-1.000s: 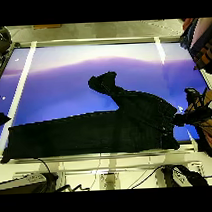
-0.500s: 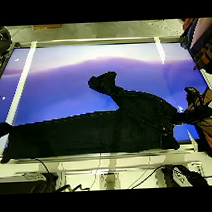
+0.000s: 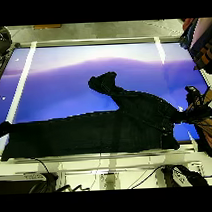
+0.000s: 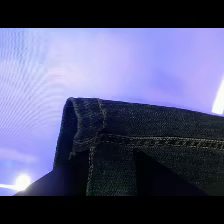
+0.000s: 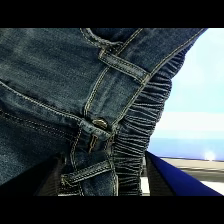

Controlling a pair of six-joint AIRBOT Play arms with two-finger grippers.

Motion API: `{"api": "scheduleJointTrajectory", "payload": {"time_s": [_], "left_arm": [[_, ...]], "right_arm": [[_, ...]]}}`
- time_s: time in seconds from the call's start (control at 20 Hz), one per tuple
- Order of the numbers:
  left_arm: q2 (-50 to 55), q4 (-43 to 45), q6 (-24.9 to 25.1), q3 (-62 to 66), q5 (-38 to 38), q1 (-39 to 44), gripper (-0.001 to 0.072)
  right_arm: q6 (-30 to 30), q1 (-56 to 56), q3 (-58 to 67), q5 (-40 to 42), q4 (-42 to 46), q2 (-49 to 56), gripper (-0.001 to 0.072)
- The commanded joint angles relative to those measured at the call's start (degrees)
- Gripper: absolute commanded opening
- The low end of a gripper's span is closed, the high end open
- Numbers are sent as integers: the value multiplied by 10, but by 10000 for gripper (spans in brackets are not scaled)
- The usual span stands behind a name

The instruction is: Fold the clothes and pants, and hang the long-sleeved shirts on hangers.

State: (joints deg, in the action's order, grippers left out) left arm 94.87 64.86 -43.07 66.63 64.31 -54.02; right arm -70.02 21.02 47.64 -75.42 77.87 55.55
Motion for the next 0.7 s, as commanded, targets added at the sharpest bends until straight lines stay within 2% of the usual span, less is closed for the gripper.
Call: {"api": "scheduleJointTrajectory", "payload": {"time_s": [0.0,0.25,0.4,0.55,0.65], "left_arm": [[2,0,0,0,-56,9,342],[2,-8,0,0,-136,59,342],[-7,-9,-41,1,-155,69,342],[-44,-9,-53,2,-151,68,342],[-87,-16,-56,2,-151,68,342]], "right_arm": [[-8,0,0,0,-2,0,547],[-29,0,0,0,-3,0,547],[-30,0,0,5,-16,0,547],[-32,0,8,60,-12,0,546],[-79,0,15,135,33,0,546]]}}
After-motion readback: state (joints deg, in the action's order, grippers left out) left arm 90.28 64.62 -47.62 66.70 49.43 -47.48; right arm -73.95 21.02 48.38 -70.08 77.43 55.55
